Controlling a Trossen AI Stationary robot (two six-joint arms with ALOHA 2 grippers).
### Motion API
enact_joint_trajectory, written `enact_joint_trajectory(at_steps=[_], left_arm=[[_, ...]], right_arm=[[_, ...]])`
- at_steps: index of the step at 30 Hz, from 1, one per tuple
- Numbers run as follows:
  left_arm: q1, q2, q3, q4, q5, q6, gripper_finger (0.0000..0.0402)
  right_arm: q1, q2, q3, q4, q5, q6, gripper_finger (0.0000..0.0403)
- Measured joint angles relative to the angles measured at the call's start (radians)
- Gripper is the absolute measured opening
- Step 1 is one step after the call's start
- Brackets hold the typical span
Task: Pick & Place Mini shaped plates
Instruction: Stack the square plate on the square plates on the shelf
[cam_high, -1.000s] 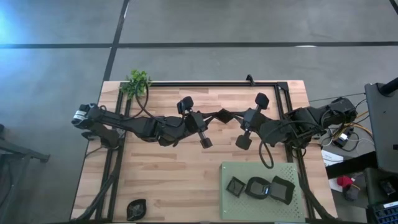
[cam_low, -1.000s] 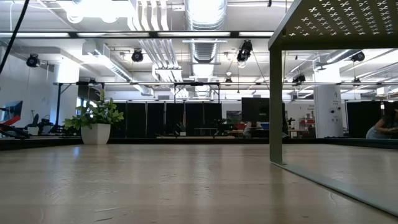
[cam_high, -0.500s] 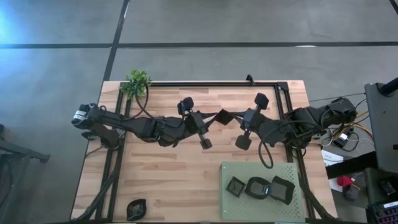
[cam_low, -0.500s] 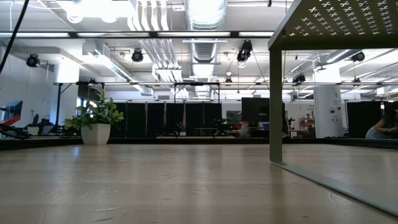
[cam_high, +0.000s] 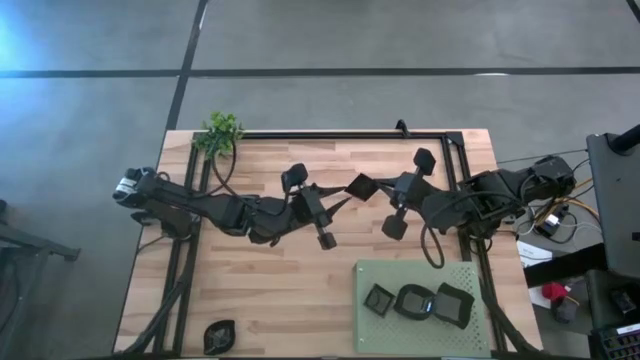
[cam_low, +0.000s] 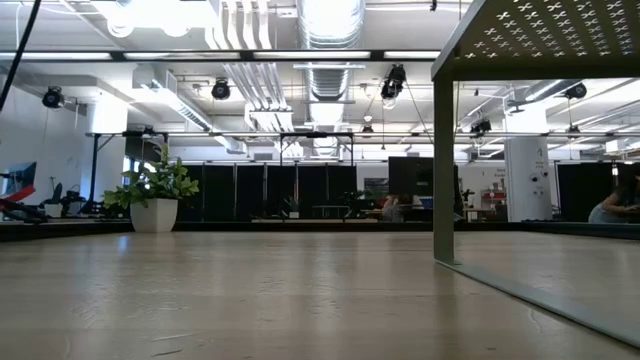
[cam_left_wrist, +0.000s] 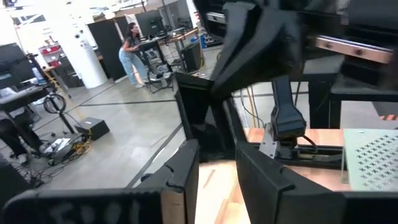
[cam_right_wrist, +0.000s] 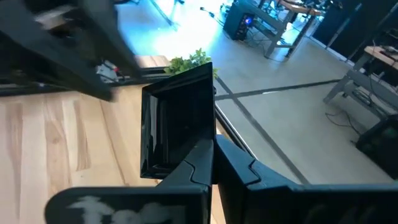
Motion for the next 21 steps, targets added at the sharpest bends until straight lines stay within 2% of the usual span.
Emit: enact_joint_trajectory(at_steps=[6, 8, 11, 16, 21], left_arm=[[-0.033, -0.034, -0.005, -0.019, -0.008, -0.001, 0.0101], [-0.043, -0.044, -0.007, -0.04, -0.031, -0.001, 0.0101], [-0.054, -0.066, -0.007, -0.106, -0.061, -0.001, 0.0101], [-0.058, -0.101, -0.008, -0.221, -0.074, -0.053, 0.0101], [-0.058, -0.12, -0.009, -0.35, -0.078, -0.075, 0.0101]], right_arm=[[0.0, -0.023, 0.001, -0.093, 0.014, 0.115, 0.0008], [0.0, -0.033, 0.001, -0.131, -0.034, 0.185, 0.0008], [0.0, -0.046, 0.002, -0.169, -0.201, 0.324, 0.0008], [0.013, -0.03, 0.002, -0.208, -0.503, 0.65, 0.0008], [0.066, 0.013, 0.002, -0.229, -0.699, 0.883, 0.0008]])
